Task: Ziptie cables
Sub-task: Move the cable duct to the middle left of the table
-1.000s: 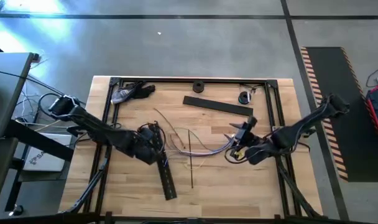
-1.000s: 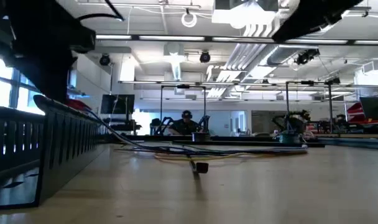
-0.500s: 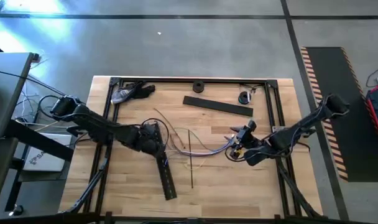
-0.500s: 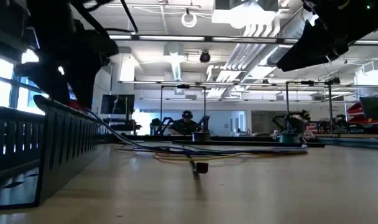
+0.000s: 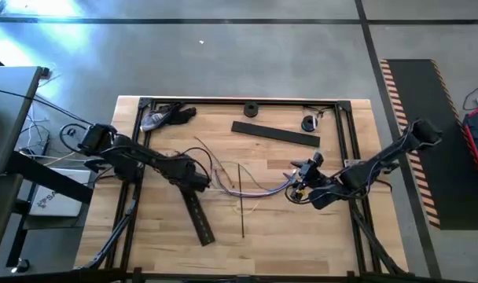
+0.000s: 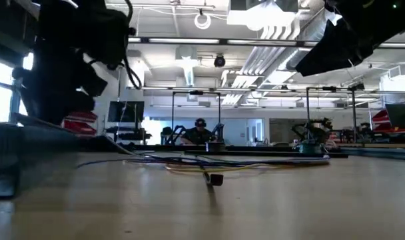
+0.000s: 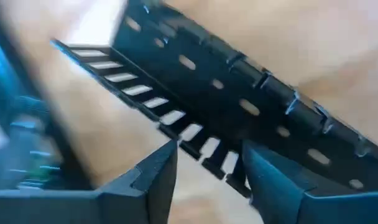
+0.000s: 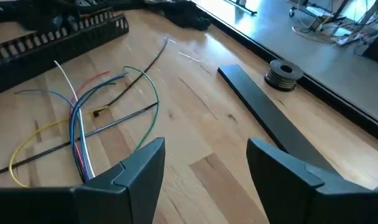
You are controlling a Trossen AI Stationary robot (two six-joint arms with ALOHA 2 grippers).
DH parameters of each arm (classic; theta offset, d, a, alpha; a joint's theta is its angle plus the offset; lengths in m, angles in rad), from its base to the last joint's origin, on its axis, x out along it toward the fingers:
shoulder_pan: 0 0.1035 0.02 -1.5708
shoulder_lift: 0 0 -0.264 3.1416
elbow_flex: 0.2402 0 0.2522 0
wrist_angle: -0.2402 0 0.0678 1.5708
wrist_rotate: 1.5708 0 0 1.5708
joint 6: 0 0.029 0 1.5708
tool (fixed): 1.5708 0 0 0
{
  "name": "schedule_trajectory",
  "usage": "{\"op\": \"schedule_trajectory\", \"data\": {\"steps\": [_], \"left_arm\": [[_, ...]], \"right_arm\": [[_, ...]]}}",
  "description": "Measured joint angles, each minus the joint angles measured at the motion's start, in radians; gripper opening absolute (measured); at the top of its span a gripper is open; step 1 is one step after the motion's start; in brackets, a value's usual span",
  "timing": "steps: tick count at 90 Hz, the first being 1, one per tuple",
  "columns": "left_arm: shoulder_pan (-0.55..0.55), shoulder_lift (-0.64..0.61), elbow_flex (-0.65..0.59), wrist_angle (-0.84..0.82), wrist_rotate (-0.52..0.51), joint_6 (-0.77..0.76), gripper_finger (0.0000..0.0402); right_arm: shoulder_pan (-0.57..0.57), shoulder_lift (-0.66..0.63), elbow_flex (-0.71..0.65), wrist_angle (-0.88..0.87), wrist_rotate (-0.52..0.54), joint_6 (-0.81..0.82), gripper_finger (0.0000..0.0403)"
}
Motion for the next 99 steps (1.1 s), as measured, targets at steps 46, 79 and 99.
{"op": "schedule_trajectory", "data": {"steps": [46, 79, 99], "left_arm": [[0.244, -0.042, 0.023, -0.063, -0.304, 0.407, 0.0064], [-0.066, -0.135, -0.024, 0.694, 0.134, 0.221, 0.0034], [-0.218, -0.061, -0.083, 0.816, 0.19, 0.038, 0.0018]], "right_arm": [[0.0, 0.0, 0.0, 0.019, 0.004, 0.0, 0.021], [-0.036, 0.0, 0.0, 0.034, -0.006, 0.0, 0.021], [-0.059, 0.0, 0.0, 0.054, -0.041, -0.004, 0.021]]}}
